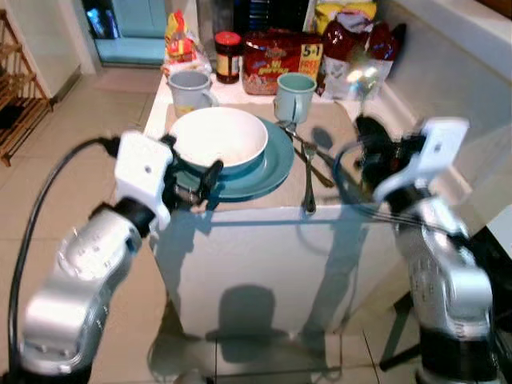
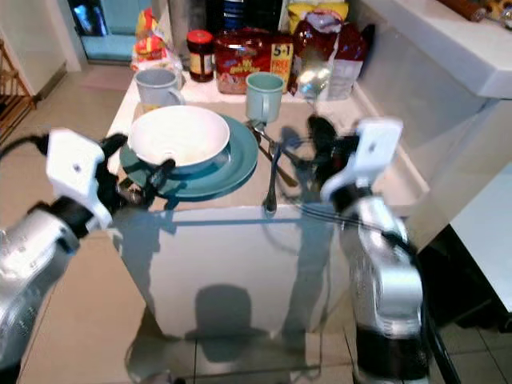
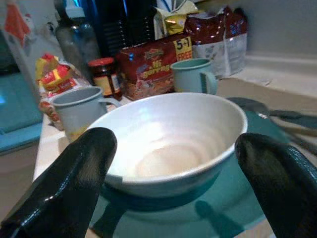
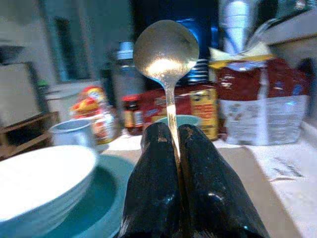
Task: Setting the table
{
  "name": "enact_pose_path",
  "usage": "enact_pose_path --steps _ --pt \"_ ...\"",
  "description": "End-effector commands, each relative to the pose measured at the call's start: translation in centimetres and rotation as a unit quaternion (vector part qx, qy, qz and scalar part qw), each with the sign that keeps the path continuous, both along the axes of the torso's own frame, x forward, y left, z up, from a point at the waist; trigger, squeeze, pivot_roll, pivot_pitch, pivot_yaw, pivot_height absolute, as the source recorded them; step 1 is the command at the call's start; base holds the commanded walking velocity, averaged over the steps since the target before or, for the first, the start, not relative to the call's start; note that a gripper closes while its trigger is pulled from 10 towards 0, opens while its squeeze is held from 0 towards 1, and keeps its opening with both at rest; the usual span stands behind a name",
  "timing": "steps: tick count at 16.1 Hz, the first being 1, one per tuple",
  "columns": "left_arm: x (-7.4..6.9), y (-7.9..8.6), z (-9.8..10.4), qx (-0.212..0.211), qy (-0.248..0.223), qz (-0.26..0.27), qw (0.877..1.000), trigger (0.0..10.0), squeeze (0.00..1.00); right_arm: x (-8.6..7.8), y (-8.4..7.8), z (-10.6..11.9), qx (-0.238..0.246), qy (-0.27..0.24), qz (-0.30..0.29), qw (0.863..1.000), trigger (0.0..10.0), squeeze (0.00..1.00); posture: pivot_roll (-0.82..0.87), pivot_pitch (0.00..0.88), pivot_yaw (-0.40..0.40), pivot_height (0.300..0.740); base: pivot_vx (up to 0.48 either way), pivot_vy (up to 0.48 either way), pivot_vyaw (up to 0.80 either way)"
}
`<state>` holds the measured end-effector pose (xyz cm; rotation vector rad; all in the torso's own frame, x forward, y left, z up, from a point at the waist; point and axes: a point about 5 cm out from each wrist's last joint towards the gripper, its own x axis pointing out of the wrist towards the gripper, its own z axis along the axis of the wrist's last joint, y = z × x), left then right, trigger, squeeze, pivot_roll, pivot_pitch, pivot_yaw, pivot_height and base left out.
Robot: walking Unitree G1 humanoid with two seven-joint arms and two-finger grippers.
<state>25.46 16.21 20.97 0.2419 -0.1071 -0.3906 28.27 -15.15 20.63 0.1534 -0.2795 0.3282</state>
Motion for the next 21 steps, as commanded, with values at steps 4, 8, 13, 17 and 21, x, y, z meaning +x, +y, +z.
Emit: enact_pose_path --steps 4,8,13,17,21 --pt "-1.5 0.8 -0.7 -0.001 -0.025 0.024 0.999 10.0 0.0 -3.2 0.7 -1.3 -0.071 -0.024 0.101 0.992 10.0 0.0 0.08 0.0 -0.063 0.74 0.0 -0.24 0.0" --pt "-2.0 0.3 -0.8 0.004 -0.034 0.017 0.999 10.0 0.0 -4.3 1.1 -2.5 -0.089 -0.021 0.125 0.988 10.0 0.0 0.08 0.0 -0.055 0.74 0.0 -0.48 0.0" --pt "-2.7 0.2 -1.4 0.013 -0.027 0.019 0.999 10.0 0.0 -5.4 1.2 -2.9 -0.084 -0.024 0.138 0.987 10.0 0.0 0.09 0.0 -0.055 0.74 0.0 -0.48 0.0" --pt "-2.4 -0.2 -1.8 0.019 -0.02 0.014 1.0 10.0 0.0 -5.7 1.2 -3.2 -0.076 -0.021 0.12 0.99 10.0 0.0 0.07 0.0 -0.032 0.74 0.0 -0.48 0.0" --pt "-1.7 -0.2 -2.2 0.012 -0.012 0.033 0.999 10.0 0.0 -5.4 1.2 -3.5 -0.072 -0.014 0.102 0.992 10.0 0.0 0.06 0.0 -0.046 0.74 0.0 -0.48 0.0"
